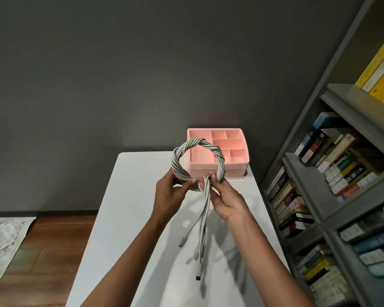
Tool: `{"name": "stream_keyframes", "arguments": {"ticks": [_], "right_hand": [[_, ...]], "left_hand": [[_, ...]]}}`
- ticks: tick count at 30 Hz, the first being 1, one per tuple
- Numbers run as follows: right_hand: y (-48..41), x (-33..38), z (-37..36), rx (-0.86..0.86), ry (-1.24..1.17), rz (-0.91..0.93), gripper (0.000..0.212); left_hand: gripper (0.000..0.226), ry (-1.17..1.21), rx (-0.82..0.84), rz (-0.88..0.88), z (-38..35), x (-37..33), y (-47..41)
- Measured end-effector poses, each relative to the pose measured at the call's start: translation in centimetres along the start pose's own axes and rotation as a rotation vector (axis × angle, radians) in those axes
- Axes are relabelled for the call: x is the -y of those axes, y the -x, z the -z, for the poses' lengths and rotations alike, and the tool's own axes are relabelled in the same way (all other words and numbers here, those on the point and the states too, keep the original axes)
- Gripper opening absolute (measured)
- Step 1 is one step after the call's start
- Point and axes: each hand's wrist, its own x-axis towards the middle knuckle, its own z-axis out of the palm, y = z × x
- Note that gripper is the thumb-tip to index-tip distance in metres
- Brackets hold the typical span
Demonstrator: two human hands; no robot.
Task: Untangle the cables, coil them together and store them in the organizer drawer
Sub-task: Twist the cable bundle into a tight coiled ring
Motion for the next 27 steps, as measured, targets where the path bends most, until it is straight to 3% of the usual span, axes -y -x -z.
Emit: {"name": "stream_keyframes", "arguments": {"ticks": [6,18,24,27], "right_hand": [[0.0,-0.1,-0.4,0.030,0.040,0.058,0.012],[1.4,-1.0,-1.4,0.085,0.101,-0.024,0.014],[1.4,-1.6,-1.4,0.063,0.065,-0.011,0.015],[1.4,-1.3,-1.0,0.046,0.051,-0.007,0.014]], "left_hand": [[0.027,0.023,-0.172,-0.001,-0.9,-0.1,0.3],[0.016,-0.092,-0.411,0.038,-1.9,0.2,0.0],[0.025,-0.054,-0.314,0.159,-0.8,0.3,0.4],[0.017,0.204,-0.147,0.273,-0.2,0.3,0.3]]}}
